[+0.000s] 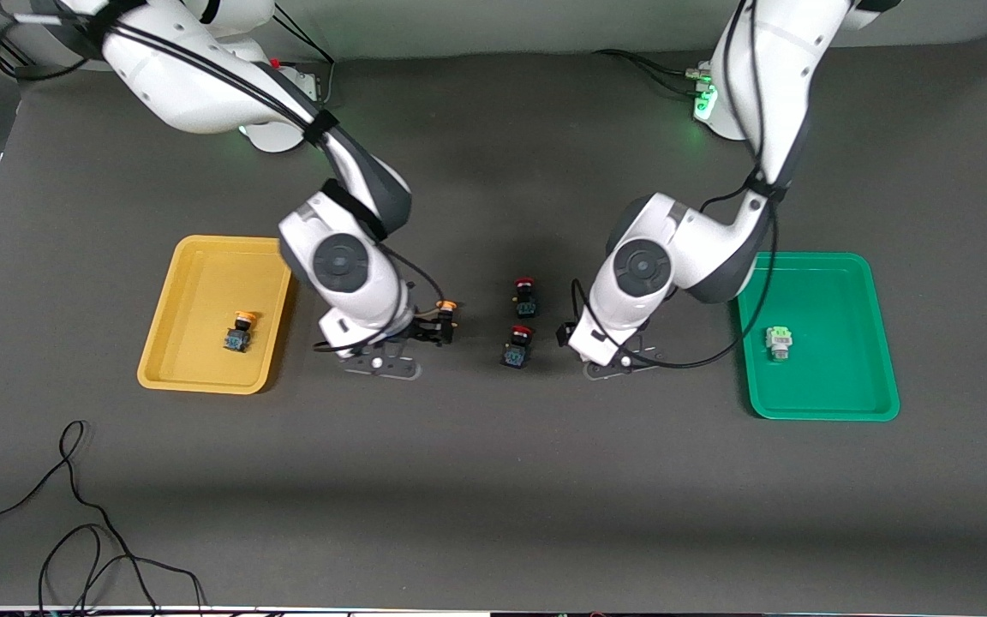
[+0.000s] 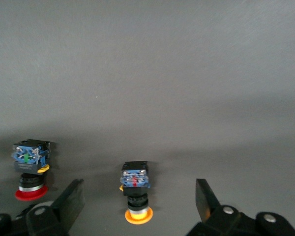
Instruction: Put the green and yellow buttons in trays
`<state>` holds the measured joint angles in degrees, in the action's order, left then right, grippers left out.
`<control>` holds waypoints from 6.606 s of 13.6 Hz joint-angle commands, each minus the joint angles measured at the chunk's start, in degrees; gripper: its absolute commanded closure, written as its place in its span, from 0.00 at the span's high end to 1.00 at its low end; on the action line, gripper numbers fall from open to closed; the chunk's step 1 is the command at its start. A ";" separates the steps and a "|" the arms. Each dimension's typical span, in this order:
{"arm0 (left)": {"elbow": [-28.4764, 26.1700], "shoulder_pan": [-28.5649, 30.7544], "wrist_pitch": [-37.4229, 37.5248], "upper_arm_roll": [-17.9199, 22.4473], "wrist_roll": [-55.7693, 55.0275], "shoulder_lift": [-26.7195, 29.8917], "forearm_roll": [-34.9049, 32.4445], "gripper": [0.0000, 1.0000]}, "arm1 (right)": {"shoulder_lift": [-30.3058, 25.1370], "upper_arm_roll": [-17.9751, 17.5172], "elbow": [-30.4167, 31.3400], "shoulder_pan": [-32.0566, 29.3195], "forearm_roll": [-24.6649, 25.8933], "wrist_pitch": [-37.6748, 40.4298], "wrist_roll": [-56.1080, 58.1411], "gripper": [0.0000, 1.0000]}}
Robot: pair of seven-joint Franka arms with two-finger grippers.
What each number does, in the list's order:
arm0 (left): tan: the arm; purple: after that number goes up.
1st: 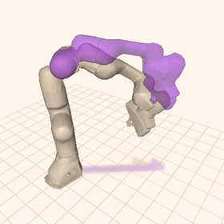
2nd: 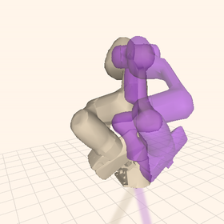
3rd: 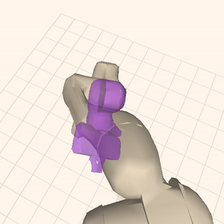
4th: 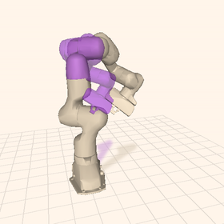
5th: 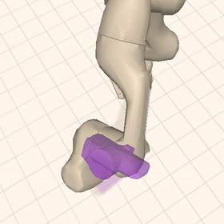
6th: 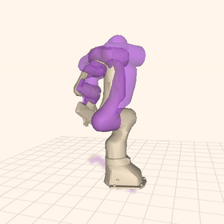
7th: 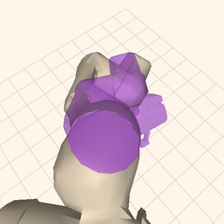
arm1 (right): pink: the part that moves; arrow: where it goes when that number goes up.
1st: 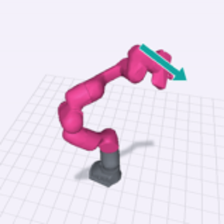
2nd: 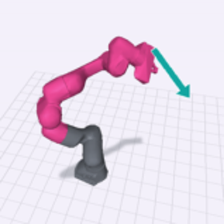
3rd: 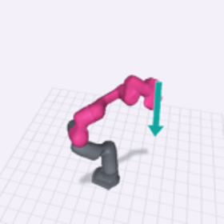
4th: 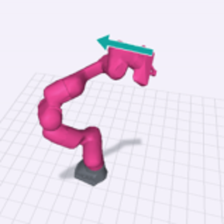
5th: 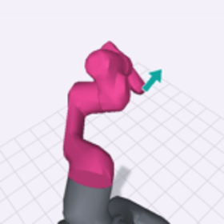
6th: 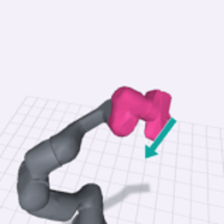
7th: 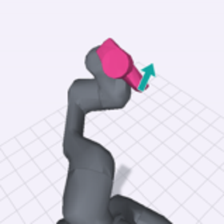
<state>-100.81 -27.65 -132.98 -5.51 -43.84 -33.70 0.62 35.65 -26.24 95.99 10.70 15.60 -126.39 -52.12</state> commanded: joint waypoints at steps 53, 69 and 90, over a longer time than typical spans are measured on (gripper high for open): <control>-3.39 40.48 19.98 2.35 56.67 18.05 -3.70 1.00 | -13.77 34.07 36.37 -10.52 -16.48 -28.65 60.48 0.00; 3.51 24.24 38.58 4.88 47.01 33.52 -1.06 1.00 | -20.60 34.24 34.96 -10.18 -16.39 -18.92 48.87 1.00; 4.83 23.95 43.94 4.63 45.33 34.49 0.35 1.00 | -35.21 27.03 -12.93 -10.61 -16.91 43.67 43.33 1.00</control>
<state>-96.15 -2.91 -89.49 -1.30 2.19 0.12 0.82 -1.29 0.83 87.02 0.24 -0.22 -85.53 -8.67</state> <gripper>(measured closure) 0.000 0.000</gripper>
